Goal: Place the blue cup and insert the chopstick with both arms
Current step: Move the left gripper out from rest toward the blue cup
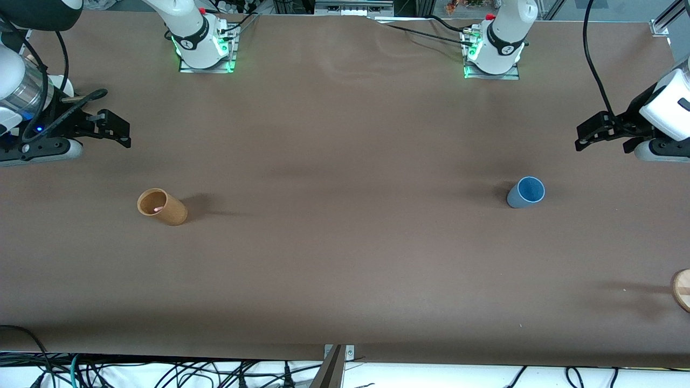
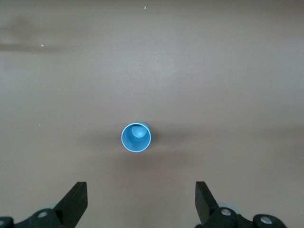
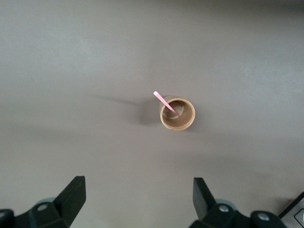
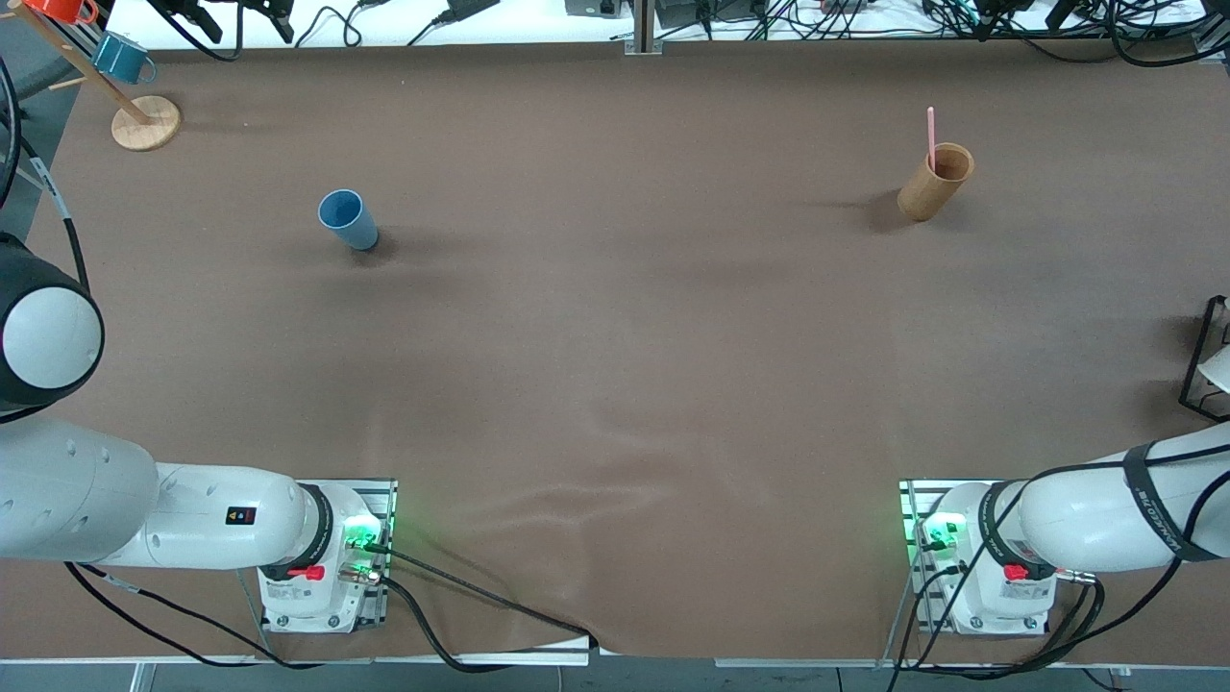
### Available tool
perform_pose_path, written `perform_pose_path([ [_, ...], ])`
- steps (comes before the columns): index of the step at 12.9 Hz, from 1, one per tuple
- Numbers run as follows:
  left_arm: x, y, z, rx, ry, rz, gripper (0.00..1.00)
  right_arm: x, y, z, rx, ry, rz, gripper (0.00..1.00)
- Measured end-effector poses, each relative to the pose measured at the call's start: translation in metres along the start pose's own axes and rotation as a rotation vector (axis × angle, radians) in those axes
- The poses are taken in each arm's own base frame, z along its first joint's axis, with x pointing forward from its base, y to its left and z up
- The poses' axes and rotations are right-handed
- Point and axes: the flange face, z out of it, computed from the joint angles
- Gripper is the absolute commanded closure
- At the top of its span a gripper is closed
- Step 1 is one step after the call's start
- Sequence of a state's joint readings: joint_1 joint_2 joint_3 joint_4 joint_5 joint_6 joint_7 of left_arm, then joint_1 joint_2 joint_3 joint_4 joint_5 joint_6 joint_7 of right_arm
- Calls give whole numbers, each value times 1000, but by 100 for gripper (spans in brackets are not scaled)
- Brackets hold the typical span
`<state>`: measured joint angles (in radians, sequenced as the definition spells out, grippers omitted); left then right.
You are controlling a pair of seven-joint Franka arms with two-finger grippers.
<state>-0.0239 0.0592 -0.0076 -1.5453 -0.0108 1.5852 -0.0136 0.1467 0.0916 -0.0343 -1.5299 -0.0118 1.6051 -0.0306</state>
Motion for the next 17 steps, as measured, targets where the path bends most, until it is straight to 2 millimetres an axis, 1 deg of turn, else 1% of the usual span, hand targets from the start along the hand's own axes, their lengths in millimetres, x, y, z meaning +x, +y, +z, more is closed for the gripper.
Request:
perform_pose_path([
  [5,0,7,1,0,-3,13,0,-1,0,-1,0,2,13,0],
  [13,0,6,2,0,-7,12,0,-1,0,-2,0,3,14,0],
  [15,3,4,10,-5,-23,7,0,-1,0,-2,0,4,14,0],
  [17,11,1,29,-19,-57,-1,0,-1,1,-2,0,4,16,0],
])
